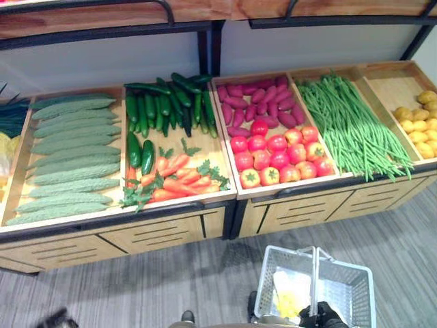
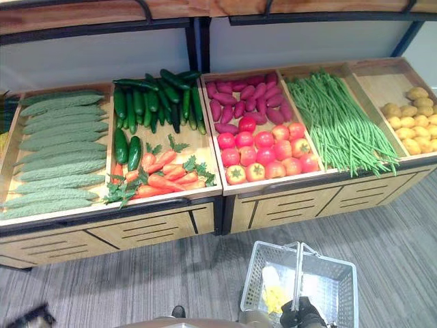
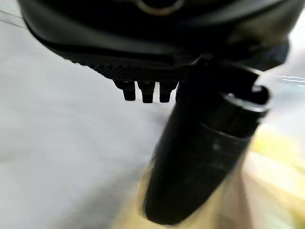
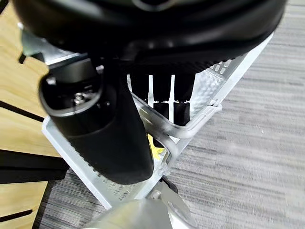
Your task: Get the vegetables into the basket
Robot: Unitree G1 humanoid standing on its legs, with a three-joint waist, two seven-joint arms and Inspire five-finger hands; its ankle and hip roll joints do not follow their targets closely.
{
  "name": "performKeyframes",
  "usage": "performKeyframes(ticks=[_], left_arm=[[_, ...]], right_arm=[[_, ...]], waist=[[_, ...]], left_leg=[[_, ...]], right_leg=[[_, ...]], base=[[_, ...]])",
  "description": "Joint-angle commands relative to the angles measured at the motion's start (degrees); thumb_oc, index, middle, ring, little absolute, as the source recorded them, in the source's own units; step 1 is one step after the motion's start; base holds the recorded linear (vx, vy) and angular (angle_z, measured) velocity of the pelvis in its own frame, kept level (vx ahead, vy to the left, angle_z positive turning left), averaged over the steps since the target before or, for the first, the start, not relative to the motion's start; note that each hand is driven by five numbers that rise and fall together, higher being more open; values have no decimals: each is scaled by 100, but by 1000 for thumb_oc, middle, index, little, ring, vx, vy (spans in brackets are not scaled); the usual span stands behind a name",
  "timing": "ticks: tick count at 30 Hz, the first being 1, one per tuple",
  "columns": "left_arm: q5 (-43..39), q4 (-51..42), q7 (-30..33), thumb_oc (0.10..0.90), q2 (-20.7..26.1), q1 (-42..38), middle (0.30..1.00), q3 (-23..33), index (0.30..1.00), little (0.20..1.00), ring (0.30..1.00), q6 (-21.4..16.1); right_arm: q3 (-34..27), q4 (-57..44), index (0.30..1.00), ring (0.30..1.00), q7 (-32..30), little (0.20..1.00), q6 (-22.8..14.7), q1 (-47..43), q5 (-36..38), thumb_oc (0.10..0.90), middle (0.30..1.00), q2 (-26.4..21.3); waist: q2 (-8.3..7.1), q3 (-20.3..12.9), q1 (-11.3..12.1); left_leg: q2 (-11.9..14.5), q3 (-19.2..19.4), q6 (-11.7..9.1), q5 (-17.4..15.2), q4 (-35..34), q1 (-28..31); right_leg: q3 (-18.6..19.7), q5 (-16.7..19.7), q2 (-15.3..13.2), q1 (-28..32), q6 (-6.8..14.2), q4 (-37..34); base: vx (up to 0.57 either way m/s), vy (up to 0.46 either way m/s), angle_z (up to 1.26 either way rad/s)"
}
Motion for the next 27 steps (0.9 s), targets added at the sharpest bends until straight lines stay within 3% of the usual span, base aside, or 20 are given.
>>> performKeyframes(ticks=[1, 8, 10, 18, 27], left_arm=[[1412, 216, 784, 900, 857, -545, 1000, 545, 1000, 1000, 1000, -244], [2163, -777, 361, 900, 1295, -950, 1000, 75, 1000, 1000, 1000, -214], [2194, -1106, -292, 900, 1375, -1021, 1000, -361, 1000, 1000, 1000, -409], [1612, -65, -1196, 900, 2082, -1759, 1000, -1257, 1000, 1000, 1000, -817], [1728, -351, -1621, 900, 2487, -2252, 1000, -1819, 1000, 1000, 1000, -883]], right_arm=[[144, 215, 300, 300, -192, 300, -29, -57, -188, 400, 300, -274], [322, -73, 300, 300, -147, 300, -21, -161, -212, 400, 300, -386], [337, -186, 300, 300, -93, 300, -36, -207, -188, 400, 300, -453], [548, -517, 300, 300, 98, 300, -132, -265, -255, 400, 300, -605], [603, -790, 300, 300, 162, 300, -186, -239, -346, 400, 300, -641]], waist=[[-140, 202, -170], [-139, 235, -261], [-133, 257, -315], [-111, 296, -499], [-113, 349, -635]], left_leg=[[93, -369, -163, -181, 7, -103], [93, -320, -168, -176, 7, -127], [93, -292, -160, -170, 7, -130], [106, -110, -183, -183, 7, -68], [135, 34, -194, -204, 7, -17]], right_leg=[[105, -242, -535, 337, 679, 46], [171, -218, -545, 289, 685, 47], [204, -204, -545, 275, 685, 43], [357, -153, -545, 220, 714, 36], [529, -139, -512, 145, 722, 35]], base=[[9, -3, 5], [-6, 2, -2], [-15, 14, -9], [-2, 15, -6], [16, 13, -12]])
